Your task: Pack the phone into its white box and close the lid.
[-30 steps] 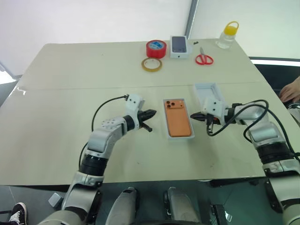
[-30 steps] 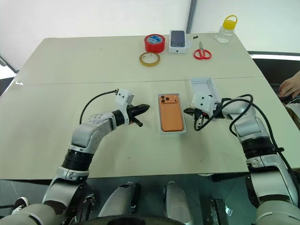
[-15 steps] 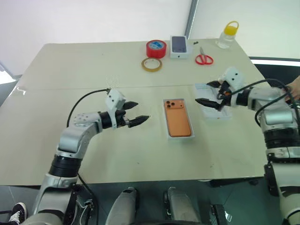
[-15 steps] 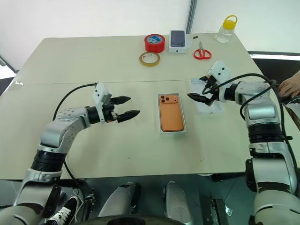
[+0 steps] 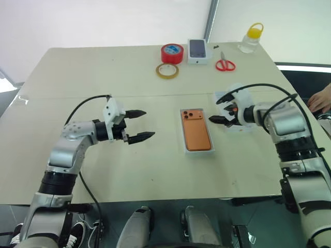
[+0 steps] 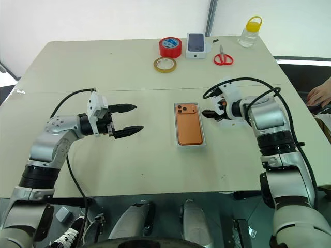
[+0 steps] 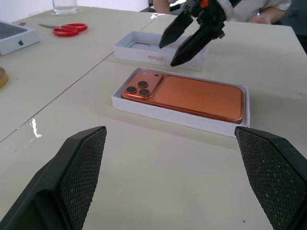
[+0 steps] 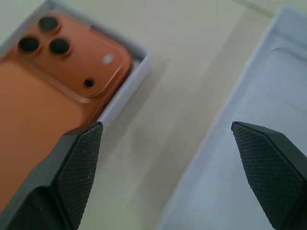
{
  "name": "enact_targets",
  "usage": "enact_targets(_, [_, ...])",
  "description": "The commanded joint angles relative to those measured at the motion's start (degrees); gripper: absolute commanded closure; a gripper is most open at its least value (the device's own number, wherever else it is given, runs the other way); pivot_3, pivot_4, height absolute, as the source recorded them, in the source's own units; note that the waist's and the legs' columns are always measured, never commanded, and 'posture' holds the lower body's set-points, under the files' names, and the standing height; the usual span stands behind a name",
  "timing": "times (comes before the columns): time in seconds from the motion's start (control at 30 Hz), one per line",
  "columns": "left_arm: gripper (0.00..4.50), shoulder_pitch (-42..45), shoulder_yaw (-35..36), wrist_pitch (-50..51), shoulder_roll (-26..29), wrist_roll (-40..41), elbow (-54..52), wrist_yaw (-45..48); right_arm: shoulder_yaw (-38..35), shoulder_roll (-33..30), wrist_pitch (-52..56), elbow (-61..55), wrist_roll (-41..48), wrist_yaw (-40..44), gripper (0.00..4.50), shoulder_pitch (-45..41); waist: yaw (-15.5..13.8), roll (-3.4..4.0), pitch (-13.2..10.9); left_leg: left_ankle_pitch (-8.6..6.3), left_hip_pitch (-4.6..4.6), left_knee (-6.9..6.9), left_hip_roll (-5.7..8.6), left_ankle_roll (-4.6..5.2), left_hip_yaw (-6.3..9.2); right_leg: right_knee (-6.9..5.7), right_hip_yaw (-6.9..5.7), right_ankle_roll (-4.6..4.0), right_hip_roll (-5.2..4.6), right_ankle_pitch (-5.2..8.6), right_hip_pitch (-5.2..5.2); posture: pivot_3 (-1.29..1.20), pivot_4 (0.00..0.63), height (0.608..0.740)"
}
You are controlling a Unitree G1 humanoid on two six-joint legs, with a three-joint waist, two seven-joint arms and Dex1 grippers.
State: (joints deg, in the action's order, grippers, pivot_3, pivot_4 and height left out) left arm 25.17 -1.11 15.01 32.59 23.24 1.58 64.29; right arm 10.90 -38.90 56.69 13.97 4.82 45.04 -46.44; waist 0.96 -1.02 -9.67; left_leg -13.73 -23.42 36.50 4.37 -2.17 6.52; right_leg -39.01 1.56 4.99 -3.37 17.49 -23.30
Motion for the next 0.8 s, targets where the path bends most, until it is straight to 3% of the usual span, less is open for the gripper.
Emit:
enact_targets(0.03, [0.0,-1.33,1.76,-3.35,1.02,1.39,-2.75,2.16,-0.5,-0.85,5.02,0.38,-1.81,-3.26,0.01,-3.08,-0.04,0.0,0.0,0.0,0.0,0.0,0.0,0.01,0.0,0.0,0.0,0.0,0.0,0.0,0.0,0.0,0.15,0.74])
enact_targets(0.2, [0.0,-3.73,1.69,-4.47,1.22,1.69,-4.04,2.82,0.96,0.45,13.38,1.93,-2.62,-6.43,0.01,-6.79,0.14,0.01,0.0,-0.02,-0.01,-0.04,0.0,0.03,0.0,0.0,0.01,-0.01,0.0,0.0,-0.03,0.0,0.15,0.74])
enact_targets(0.47, [0.0,-5.46,1.32,-0.97,0.28,2.61,-6.13,-0.19,8.83,-1.05,22.3,4.27,-1.03,-2.93,0.01,-13.05,0.13,0.05,-0.02,-0.03,-0.01,-0.1,0.0,0.06,-0.01,-0.01,0.02,-0.01,-0.01,0.0,-0.07,0.0,0.15,0.74])
enact_targets(0.8, [0.0,-7.49,1.65,-2.59,-0.68,2.47,-8.57,-2.21,2.35,5.78,31.14,9.61,1.91,-8.73,0.01,-19.26,0.16,0.07,-0.03,-0.04,-0.01,-0.17,0.0,0.06,-0.01,-0.04,0.04,-0.02,0.0,-0.01,-0.13,0.0,0.15,0.74])
